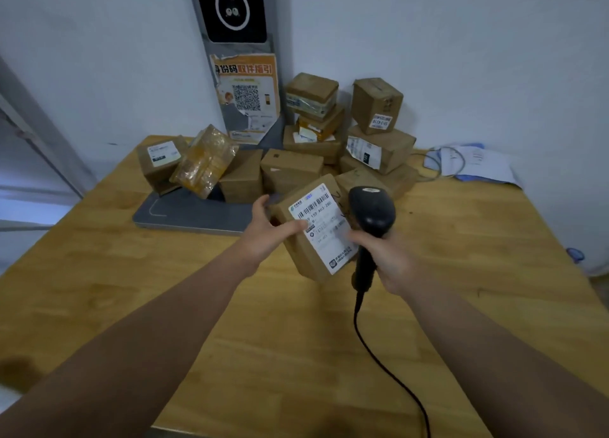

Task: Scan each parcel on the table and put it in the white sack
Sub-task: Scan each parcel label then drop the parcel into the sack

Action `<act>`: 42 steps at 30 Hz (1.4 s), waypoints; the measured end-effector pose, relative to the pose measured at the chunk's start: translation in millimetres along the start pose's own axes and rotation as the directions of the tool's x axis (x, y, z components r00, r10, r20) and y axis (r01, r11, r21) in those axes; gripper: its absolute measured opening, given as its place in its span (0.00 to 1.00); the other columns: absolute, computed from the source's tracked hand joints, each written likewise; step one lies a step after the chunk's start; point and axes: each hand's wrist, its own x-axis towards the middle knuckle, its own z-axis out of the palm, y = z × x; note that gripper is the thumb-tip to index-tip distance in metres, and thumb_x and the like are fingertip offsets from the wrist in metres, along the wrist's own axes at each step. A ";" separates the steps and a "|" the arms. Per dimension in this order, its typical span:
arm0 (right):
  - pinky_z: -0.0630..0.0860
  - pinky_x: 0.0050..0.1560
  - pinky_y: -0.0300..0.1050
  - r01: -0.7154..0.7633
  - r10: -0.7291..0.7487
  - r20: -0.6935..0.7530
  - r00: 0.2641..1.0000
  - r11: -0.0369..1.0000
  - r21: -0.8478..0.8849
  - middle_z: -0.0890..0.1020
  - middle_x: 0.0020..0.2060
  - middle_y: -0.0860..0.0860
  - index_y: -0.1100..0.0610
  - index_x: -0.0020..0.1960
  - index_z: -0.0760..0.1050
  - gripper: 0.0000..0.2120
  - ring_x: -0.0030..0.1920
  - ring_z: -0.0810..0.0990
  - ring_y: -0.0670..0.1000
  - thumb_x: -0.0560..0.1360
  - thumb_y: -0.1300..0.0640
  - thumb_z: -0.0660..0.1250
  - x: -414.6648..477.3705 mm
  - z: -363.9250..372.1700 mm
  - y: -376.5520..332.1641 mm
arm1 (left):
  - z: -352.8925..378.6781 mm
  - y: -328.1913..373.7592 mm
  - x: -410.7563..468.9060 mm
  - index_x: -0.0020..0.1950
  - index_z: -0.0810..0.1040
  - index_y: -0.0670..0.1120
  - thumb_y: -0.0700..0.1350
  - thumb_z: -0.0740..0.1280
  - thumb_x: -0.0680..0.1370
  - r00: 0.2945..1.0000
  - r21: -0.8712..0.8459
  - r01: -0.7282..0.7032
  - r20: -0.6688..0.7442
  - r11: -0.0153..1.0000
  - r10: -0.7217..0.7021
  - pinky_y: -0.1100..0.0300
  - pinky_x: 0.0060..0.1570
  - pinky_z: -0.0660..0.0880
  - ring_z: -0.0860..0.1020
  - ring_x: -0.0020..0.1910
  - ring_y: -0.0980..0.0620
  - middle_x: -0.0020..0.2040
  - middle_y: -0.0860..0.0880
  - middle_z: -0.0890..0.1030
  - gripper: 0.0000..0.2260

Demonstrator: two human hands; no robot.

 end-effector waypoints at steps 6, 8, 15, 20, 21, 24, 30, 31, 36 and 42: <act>0.81 0.50 0.51 -0.048 0.052 -0.139 0.989 0.998 0.032 0.84 0.47 0.52 0.53 0.52 0.77 0.10 0.49 0.83 0.52 0.73 0.62 0.71 -2.6 5.7 17.0 | 24.1 -8.1 -12.3 0.73 0.58 0.53 0.50 0.76 0.70 0.983 -0.016 0.091 0.159 0.996 -0.088 0.56 0.56 0.70 0.73 0.60 0.52 0.66 0.52 0.72 0.38; 0.81 0.53 0.53 -0.098 0.106 -0.127 0.986 0.993 0.068 0.84 0.47 0.54 0.54 0.54 0.76 0.10 0.48 0.83 0.54 0.74 0.62 0.71 -3.4 3.1 17.8 | 25.6 -11.0 -15.0 0.74 0.54 0.56 0.47 0.76 0.71 0.980 0.017 0.098 0.173 0.995 -0.099 0.55 0.53 0.71 0.73 0.59 0.51 0.65 0.51 0.73 0.40; 0.72 0.35 0.42 -0.057 0.045 -0.064 0.997 0.979 -0.193 0.75 0.29 0.53 0.58 0.35 0.73 0.10 0.31 0.73 0.51 0.72 0.63 0.71 -14.7 -1.3 1.1 | 8.4 -21.3 -16.9 0.77 0.56 0.54 0.47 0.77 0.70 0.995 0.131 0.080 0.046 0.988 -0.087 0.54 0.56 0.75 0.75 0.55 0.51 0.53 0.54 0.74 0.42; 0.69 0.25 0.40 -0.014 0.026 0.046 0.999 0.972 -0.235 0.73 0.24 0.55 0.63 0.34 0.74 0.15 0.23 0.70 0.50 0.73 0.55 0.72 -30.2 9.5 1.6 | 2.6 -29.3 -17.1 0.78 0.56 0.52 0.46 0.77 0.70 0.997 0.115 0.083 -0.013 0.990 -0.082 0.55 0.55 0.74 0.74 0.53 0.53 0.58 0.49 0.75 0.42; 0.69 0.25 0.40 -0.023 0.035 0.045 0.998 0.972 -0.235 0.74 0.24 0.55 0.64 0.36 0.76 0.15 0.23 0.71 0.51 0.73 0.54 0.72 -32.2 11.5 2.7 | 2.7 -29.8 -16.9 0.78 0.55 0.52 0.46 0.77 0.70 0.997 0.112 0.082 -0.023 0.990 -0.080 0.55 0.55 0.74 0.74 0.53 0.53 0.58 0.49 0.75 0.43; 0.71 0.25 0.41 -0.052 0.058 0.022 0.998 0.976 -0.213 0.76 0.25 0.56 0.66 0.37 0.77 0.16 0.23 0.73 0.52 0.74 0.54 0.72 -36.0 14.5 6.9 | 3.0 -30.4 -17.5 0.79 0.54 0.51 0.46 0.76 0.71 0.996 0.112 0.082 -0.035 0.990 -0.078 0.57 0.53 0.73 0.73 0.53 0.54 0.58 0.50 0.74 0.43; 0.69 0.27 0.43 -0.084 0.077 -0.040 0.996 0.978 -0.193 0.73 0.21 0.54 0.61 0.28 0.74 0.15 0.23 0.71 0.53 0.73 0.60 0.69 -39.8 16.4 9.8 | 1.7 -33.4 -18.8 0.78 0.55 0.52 0.46 0.76 0.71 0.995 0.131 0.097 -0.049 0.987 -0.091 0.57 0.53 0.72 0.73 0.54 0.53 0.59 0.50 0.74 0.42; 0.69 0.27 0.43 -0.091 0.085 -0.042 0.996 0.978 -0.189 0.72 0.21 0.54 0.60 0.28 0.73 0.16 0.23 0.70 0.53 0.73 0.61 0.69 -40.7 15.9 10.2 | 1.6 -33.5 -19.6 0.78 0.55 0.52 0.45 0.76 0.72 0.995 0.128 0.097 -0.050 0.987 -0.091 0.57 0.53 0.71 0.73 0.54 0.53 0.58 0.51 0.73 0.41; 0.68 0.27 0.44 -0.096 0.094 -0.020 0.995 0.977 -0.192 0.72 0.22 0.55 0.60 0.29 0.73 0.14 0.23 0.70 0.53 0.73 0.62 0.68 -44.4 17.0 10.5 | 1.2 -33.1 -22.5 0.77 0.56 0.52 0.45 0.75 0.72 0.994 0.137 0.099 -0.056 0.986 -0.092 0.57 0.52 0.71 0.72 0.53 0.53 0.56 0.52 0.72 0.40; 0.69 0.27 0.43 -0.098 0.098 -0.013 0.995 0.977 -0.187 0.73 0.22 0.54 0.61 0.30 0.73 0.13 0.23 0.71 0.52 0.73 0.61 0.69 -46.8 19.7 13.2 | -0.7 -35.6 -26.0 0.78 0.55 0.53 0.47 0.76 0.71 0.993 0.146 0.104 -0.065 0.984 -0.095 0.55 0.55 0.72 0.72 0.55 0.52 0.60 0.50 0.73 0.42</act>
